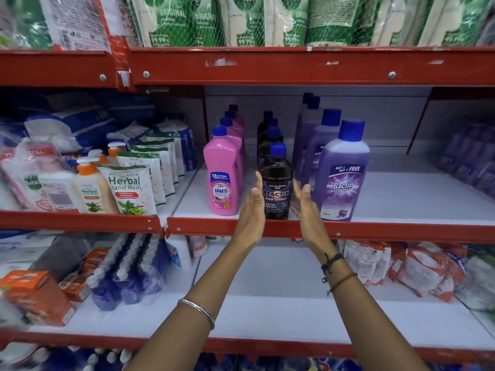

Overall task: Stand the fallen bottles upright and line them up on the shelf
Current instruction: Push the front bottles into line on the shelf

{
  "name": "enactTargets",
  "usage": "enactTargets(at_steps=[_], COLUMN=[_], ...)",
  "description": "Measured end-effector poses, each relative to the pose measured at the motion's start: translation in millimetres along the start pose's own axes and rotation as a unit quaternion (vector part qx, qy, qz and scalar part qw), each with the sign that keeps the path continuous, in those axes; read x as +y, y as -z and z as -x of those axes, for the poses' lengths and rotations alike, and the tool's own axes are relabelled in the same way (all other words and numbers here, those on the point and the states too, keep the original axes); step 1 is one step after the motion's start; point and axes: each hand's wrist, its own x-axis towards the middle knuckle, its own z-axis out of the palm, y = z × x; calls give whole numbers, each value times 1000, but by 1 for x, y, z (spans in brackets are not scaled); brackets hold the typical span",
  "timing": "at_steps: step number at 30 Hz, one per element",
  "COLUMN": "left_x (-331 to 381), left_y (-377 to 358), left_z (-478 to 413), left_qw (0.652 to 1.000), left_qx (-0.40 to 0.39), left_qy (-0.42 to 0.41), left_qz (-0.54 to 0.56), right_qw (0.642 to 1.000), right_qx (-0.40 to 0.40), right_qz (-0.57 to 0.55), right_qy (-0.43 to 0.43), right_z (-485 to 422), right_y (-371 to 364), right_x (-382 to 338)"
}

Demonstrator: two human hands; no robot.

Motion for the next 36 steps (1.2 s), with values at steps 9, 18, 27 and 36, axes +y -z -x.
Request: enactTargets(at_steps=[9, 18, 27, 36], left_x=[-12, -16, -23, -28], left_y=[49, 91, 107, 108], left_z=[-4, -28, -14, 2], left_qw=[947, 989, 996, 999], left_qx=[287, 84, 34, 34], left_qy=[-64, -42, -15, -9], left_qz=[132, 114, 80, 38], right_qw=[966, 994, 997, 995], right_qx=[75, -83, -71, -81], right_qz=[-64, -65, -29, -50], right_qy=[237, 6, 28, 28], right_z=[33, -29, -21, 7], right_y=[-60, -122, -118, -113], right_x=[-28, -32, -34, -48])
